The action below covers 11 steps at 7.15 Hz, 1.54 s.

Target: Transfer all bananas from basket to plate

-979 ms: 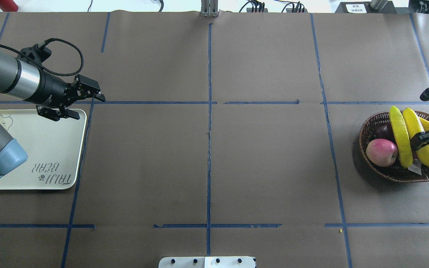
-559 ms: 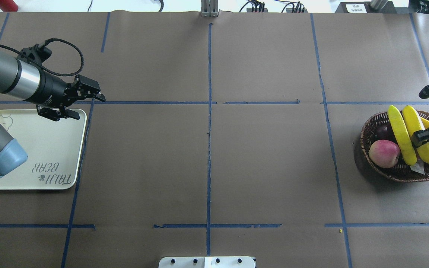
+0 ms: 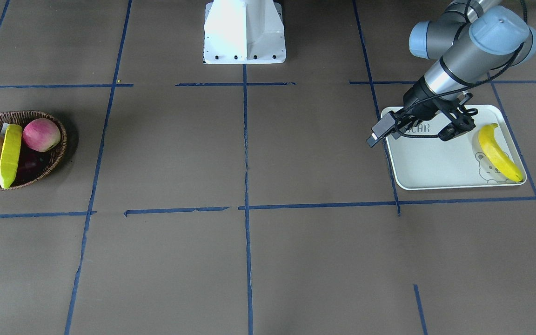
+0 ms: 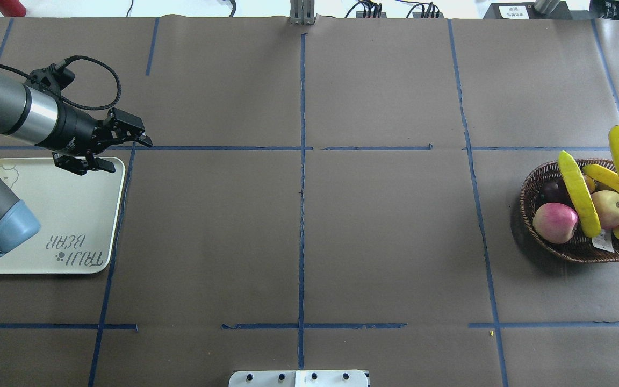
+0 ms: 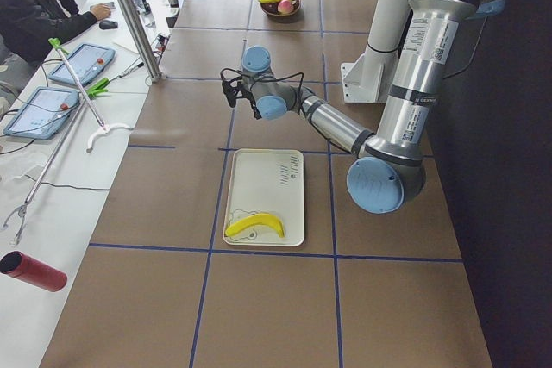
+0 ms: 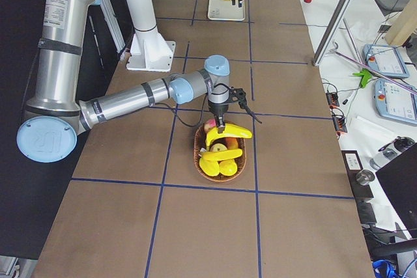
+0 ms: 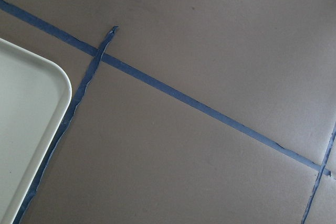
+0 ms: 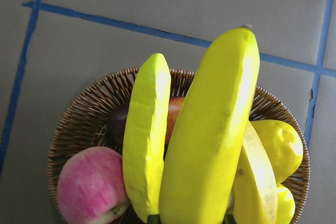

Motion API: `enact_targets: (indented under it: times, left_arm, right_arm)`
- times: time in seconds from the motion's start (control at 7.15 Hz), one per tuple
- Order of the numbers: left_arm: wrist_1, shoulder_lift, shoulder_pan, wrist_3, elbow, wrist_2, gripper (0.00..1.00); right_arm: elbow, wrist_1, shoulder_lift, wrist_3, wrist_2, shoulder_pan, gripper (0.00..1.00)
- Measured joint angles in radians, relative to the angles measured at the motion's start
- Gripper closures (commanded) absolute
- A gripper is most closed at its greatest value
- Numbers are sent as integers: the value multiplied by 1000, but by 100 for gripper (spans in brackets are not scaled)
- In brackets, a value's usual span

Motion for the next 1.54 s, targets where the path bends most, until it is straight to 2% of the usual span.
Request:
enact_targets:
  times: [0.28,0.42,0.56,0.84,0.98,1.26,1.54]
  left_arm:
    - [0,-39,1,-27,1,-2,1]
    - [-2,-66,2,-63,1,-3,1]
    - [-7,-97,2,-109,0,-3,1]
    - [-16,-168,4,-209,-8,-7,1]
    - [-20,-195,14,-269,-32,-7,1]
    - [-46,-220,37,-373,-89,-6,1]
    - [-78,-266,49,-443,-96,-5,1]
  right_arm:
    - [49,1,60,89,170,33,97]
    - [52,27,121,204,251,34,97]
    - [44,108,188,359,304,21,97]
    - [-12,443,274,691,308,-87,96]
    - [-58,668,293,844,244,-177,97]
    - [-103,985,306,1042,10,-389,97]
    - [-111,1127,333,1088,-201,-579,97]
